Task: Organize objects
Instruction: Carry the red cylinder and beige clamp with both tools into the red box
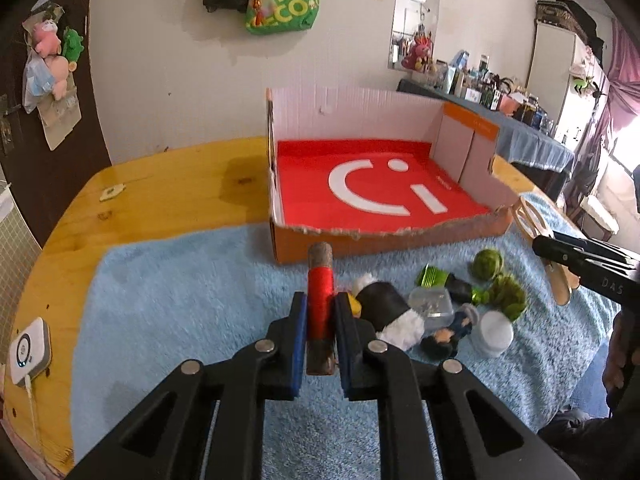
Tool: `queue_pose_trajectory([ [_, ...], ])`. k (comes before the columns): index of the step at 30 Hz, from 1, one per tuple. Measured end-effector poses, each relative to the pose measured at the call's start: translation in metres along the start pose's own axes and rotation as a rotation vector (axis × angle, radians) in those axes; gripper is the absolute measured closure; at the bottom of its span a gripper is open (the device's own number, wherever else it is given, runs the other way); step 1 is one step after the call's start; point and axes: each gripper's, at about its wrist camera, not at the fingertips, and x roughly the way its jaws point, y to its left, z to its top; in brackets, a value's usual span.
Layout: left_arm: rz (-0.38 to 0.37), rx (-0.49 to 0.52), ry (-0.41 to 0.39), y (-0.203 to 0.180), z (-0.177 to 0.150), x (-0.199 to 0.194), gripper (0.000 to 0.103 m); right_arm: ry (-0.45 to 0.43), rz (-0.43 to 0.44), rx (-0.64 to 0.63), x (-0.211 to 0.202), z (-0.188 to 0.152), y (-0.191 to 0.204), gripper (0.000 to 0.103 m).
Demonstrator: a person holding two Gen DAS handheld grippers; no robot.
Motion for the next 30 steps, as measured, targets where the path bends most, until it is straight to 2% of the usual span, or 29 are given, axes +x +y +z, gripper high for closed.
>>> queue_pose_trajectory([
  [7,-0.002,0.000,-0.040,-0.001,0.008,-0.011,0.089,-0.050,0.002,-0.015,-0.016,0.016,0.004,0.070],
  [21,-0.008,0.004,-0.065,-0.004,0.019,-0.017,0.089,-0.051,0.017,-0.029,-0.015,0.023,0.010,0.070],
  [30,0.000,0.015,-0.092,-0.008,0.045,-0.010,0.089,-0.064,0.029,-0.055,-0.008,0.054,0.012,0.070],
])
